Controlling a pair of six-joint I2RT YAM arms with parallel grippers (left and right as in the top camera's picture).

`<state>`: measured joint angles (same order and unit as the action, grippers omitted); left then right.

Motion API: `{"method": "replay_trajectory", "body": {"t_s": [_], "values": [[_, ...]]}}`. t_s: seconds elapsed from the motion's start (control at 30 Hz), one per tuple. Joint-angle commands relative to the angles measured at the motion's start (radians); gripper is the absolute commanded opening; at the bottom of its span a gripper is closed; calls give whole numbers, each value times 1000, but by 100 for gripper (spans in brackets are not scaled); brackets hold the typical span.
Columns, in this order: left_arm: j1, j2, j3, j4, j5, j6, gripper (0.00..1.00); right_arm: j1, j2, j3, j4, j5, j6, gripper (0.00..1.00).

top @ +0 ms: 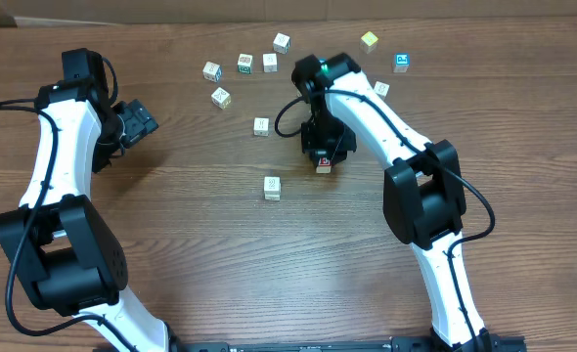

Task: Form a tower
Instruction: 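Carry the 'E' block left toward the '2'-on-'B' stack, then align the 'E' block above the '2' block and lower it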

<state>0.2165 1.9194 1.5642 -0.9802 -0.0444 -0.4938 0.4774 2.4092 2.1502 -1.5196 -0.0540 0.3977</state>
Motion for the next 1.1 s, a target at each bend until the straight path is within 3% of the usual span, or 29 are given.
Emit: {"method": "replay_trajectory", "body": {"t_s": [0.0,0.27,0.67,0.8,1.07], "values": [[-3,5,8,-2,1,11,100,6,-12,211,-103,-8,3,23],[-3,5,8,-2,1,11,100,55,-16,453,-175,-166,95,23],[-3,5,8,-2,1,11,100,175,-24,452,-175,-223,129,22],[-3,5,8,-3,1,11,99,178,-41,445,-175,-236,126,17],[-3,5,8,-2,0,11,100,189,-124,326,-175,-236,126,16]]}}
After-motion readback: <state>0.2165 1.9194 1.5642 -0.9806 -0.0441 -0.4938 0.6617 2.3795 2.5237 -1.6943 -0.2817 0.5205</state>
